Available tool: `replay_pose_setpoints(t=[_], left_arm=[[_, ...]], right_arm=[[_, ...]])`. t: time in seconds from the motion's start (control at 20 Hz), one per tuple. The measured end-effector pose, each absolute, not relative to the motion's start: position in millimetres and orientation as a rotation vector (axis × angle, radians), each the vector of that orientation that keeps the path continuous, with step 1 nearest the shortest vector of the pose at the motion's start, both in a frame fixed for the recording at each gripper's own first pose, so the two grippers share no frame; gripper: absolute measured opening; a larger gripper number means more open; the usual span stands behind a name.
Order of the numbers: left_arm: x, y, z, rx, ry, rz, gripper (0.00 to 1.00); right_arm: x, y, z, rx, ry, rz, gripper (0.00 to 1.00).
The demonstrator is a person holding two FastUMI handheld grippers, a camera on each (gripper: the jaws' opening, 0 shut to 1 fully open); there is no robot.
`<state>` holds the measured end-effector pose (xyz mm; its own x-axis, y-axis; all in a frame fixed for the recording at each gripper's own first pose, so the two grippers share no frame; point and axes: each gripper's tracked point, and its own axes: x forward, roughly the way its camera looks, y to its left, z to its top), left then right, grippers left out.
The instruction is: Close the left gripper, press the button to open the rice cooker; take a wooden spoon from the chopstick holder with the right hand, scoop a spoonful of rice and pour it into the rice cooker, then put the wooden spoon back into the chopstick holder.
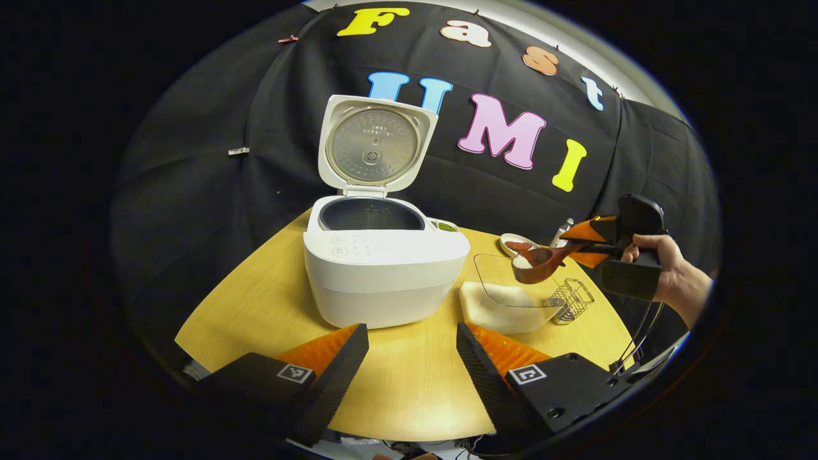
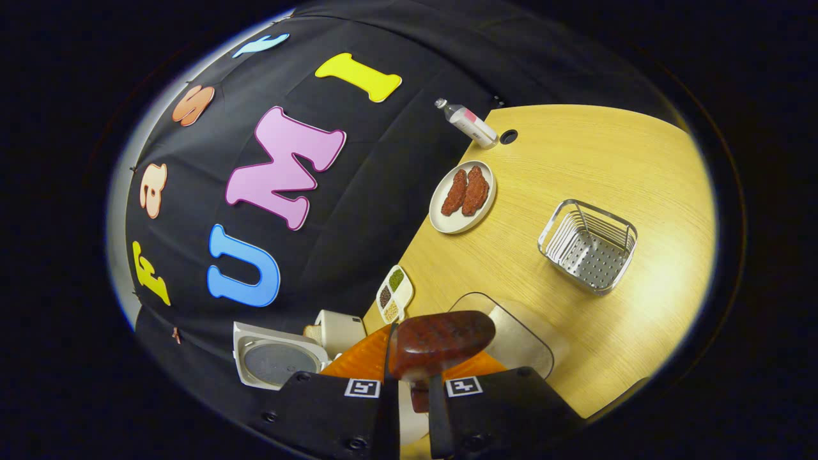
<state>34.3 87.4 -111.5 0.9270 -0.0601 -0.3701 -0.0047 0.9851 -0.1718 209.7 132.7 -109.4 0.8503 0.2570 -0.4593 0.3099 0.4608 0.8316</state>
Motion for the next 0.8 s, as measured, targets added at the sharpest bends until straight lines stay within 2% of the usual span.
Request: replay_pose_setpoints(t=[0.45, 0.8], left_arm=[[20, 97, -100, -0.205, 0.342, 0.018, 0.96], [6, 126, -100, -0.252, 0.330, 0.103, 0.96]], right_arm=[[232, 210, -33, 1.291, 0.588, 0.131, 0.23], [245, 292, 0, 1.138, 0.562, 0.272, 0.22]])
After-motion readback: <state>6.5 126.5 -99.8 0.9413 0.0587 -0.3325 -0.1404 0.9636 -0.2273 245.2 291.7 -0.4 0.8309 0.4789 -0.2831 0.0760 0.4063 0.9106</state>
